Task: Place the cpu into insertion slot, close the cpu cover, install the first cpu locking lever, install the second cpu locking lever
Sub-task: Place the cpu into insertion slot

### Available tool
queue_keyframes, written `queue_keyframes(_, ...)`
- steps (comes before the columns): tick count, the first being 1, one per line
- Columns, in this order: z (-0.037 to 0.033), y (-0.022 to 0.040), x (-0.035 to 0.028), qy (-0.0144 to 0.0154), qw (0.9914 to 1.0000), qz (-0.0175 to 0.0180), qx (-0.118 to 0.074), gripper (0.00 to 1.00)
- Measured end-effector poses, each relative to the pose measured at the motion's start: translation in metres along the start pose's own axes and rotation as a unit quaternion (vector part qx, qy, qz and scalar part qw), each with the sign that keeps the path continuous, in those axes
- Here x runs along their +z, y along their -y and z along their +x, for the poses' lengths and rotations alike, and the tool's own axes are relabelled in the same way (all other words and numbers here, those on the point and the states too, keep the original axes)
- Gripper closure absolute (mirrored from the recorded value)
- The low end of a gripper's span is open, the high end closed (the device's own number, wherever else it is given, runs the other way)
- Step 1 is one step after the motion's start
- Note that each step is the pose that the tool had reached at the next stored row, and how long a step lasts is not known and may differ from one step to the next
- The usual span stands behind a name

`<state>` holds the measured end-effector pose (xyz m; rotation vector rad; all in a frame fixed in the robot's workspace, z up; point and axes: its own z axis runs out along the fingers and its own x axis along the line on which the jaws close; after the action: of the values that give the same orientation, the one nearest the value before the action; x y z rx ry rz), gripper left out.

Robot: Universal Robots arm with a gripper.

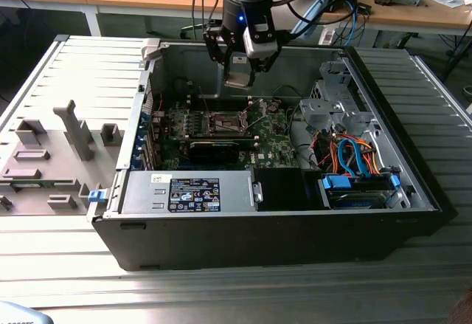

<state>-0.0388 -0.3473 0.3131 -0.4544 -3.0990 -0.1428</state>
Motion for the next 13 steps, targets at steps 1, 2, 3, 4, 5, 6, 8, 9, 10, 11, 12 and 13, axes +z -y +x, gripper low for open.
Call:
queue_keyframes(1,0.0000,0.0000,0.0001,0.0001,1.00000,0.0000,0.001,0.46)
queue_keyframes(2,0.0000,0.0000,0.0002,0.0001,1.00000,0.0000,0.001,0.46)
queue_keyframes(3,0.0000,0.0000,0.0002,0.0002,1.00000,0.0000,0.002,0.46)
queue_keyframes(4,0.0000,0.0000,0.0003,0.0003,1.00000,0.0000,0.003,0.46)
queue_keyframes(5,0.0000,0.0000,0.0004,0.0003,0.99999,-0.0001,0.004,0.46)
queue_keyframes(6,0.0000,0.0000,0.0005,0.0005,0.99999,-0.0001,0.005,0.46)
queue_keyframes(8,0.0000,0.0001,0.0007,0.0007,0.99997,-0.0002,0.008,0.46)
queue_keyframes(9,0.0000,0.0001,0.0008,0.0008,0.99996,-0.0002,0.009,0.46)
queue_keyframes(10,0.0000,0.0001,0.0009,0.0008,0.99996,-0.0002,0.009,0.46)
queue_keyframes(11,0.0000,0.0001,0.0009,0.0009,0.99995,-0.0002,0.010,0.46)
queue_keyframes(12,0.0000,0.0001,0.0010,0.0010,0.99994,-0.0002,0.011,0.46)
queue_keyframes(13,0.0000,0.0001,0.0010,0.0010,0.99993,-0.0002,0.012,0.46)
